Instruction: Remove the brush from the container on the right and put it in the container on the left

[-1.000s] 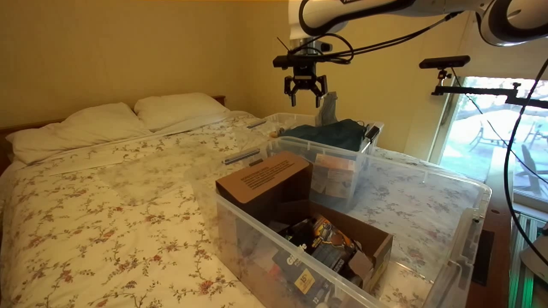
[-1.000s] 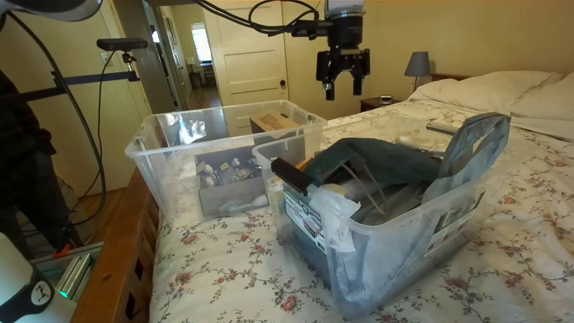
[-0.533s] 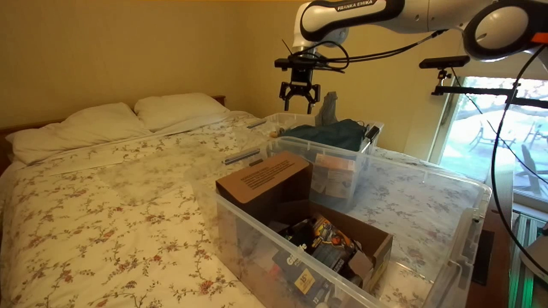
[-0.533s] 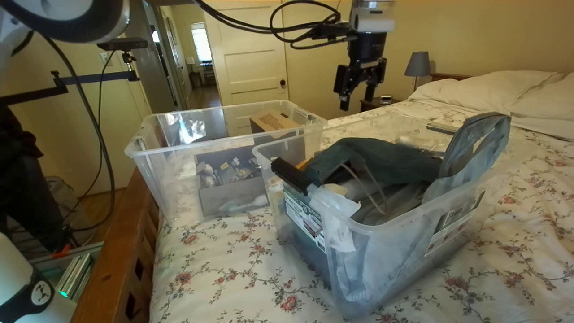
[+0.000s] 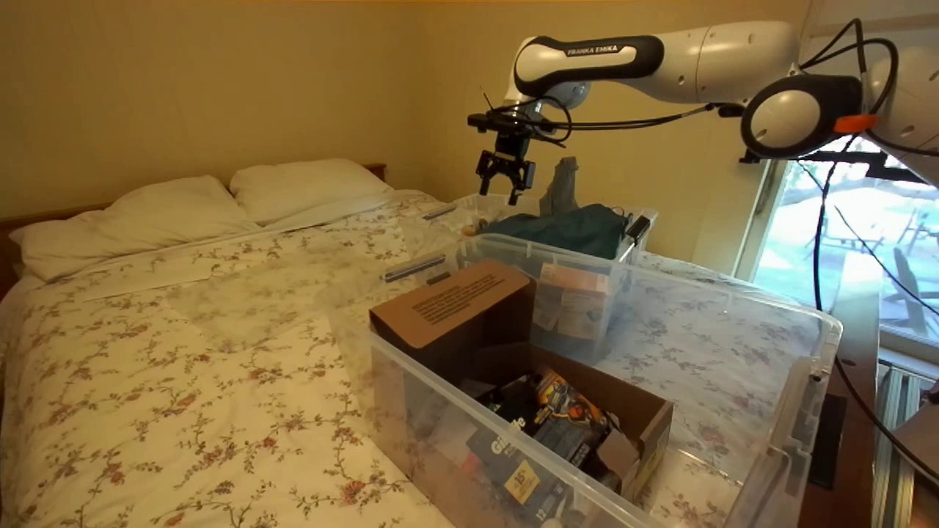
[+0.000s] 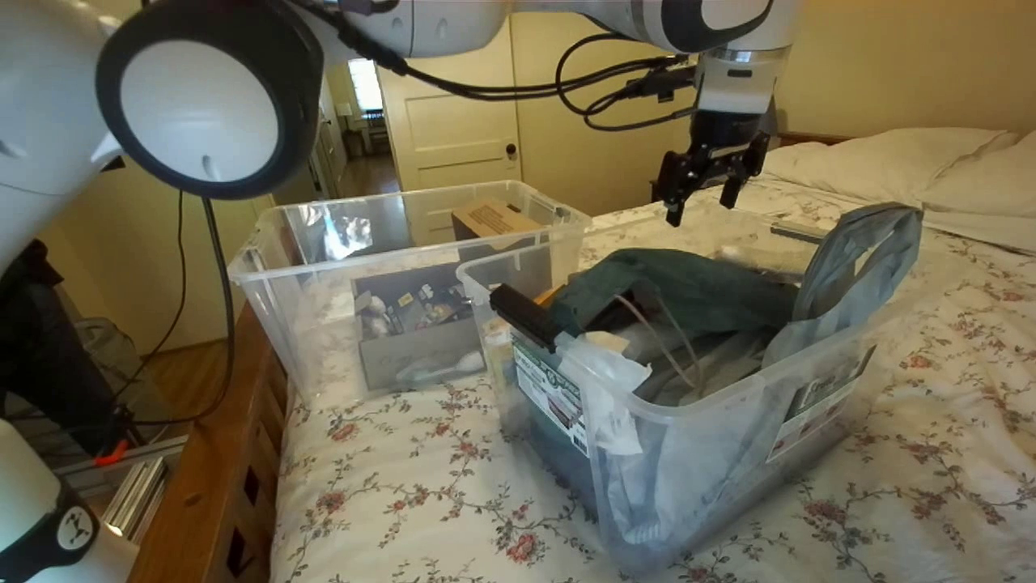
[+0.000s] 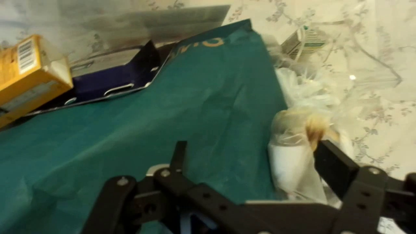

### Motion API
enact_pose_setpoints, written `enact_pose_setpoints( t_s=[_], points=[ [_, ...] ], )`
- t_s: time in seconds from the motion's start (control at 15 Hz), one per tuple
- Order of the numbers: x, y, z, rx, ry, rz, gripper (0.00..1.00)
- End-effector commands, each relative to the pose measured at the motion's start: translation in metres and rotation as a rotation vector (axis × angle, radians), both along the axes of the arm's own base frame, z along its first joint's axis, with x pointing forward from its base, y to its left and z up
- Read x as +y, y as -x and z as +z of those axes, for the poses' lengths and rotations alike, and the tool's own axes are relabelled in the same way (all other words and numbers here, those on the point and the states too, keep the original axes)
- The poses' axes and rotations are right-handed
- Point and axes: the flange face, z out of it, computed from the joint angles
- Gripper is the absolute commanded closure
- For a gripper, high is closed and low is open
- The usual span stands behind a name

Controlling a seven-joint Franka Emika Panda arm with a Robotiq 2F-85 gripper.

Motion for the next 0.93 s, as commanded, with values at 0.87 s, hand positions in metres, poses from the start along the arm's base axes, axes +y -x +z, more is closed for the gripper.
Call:
enact_pose_setpoints(
  t_s=[0.87],
  points=[
    [0.040, -0.040, -0.047, -0.327, 0.069, -0.223, 0.00]
  ],
)
